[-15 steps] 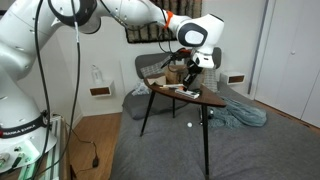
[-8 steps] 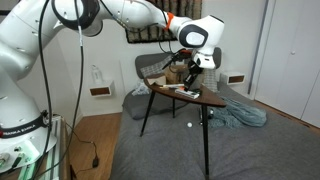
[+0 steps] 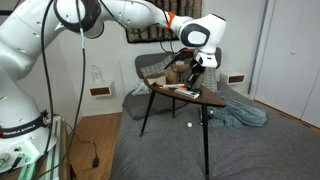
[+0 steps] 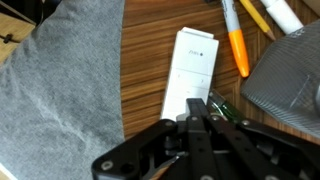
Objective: Press a button on the white remote controller
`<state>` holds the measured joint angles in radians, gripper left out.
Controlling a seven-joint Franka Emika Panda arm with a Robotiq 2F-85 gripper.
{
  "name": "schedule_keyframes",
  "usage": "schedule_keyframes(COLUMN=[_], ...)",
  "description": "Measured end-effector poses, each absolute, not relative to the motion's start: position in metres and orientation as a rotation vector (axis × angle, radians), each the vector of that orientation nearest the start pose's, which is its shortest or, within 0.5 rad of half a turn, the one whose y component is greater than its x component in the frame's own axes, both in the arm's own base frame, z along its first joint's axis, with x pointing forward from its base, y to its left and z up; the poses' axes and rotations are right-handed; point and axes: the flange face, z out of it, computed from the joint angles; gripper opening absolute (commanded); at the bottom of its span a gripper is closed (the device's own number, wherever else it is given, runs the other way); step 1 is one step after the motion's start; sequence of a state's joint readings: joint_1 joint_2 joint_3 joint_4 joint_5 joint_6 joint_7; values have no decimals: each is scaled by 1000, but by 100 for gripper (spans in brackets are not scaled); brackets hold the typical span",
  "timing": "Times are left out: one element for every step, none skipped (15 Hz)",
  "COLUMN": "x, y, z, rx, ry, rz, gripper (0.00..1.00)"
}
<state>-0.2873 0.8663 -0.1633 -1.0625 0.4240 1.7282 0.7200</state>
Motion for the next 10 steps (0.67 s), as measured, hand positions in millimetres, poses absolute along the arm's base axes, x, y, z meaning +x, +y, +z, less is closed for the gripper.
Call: schedule_keyframes(x=[707,707,708,709,709,710,710,711,712,713], y=[-257,-257,-258,-258,-259,-259,-259,-259,-259,-259], z=[303,302,302,300,298,296,295,295,296,296], rx=[-2342,-2341,-2339,-2339,-2339,-2339,-2339,-2337,-2336,-2334], ry=[1660,1662,1664,1667,1669,1670,1672,1675,1678,1682], rz=[328,328,326,326,327,328,329,327,323,321], gripper=[0,0,0,0,0,0,0,0,0,0])
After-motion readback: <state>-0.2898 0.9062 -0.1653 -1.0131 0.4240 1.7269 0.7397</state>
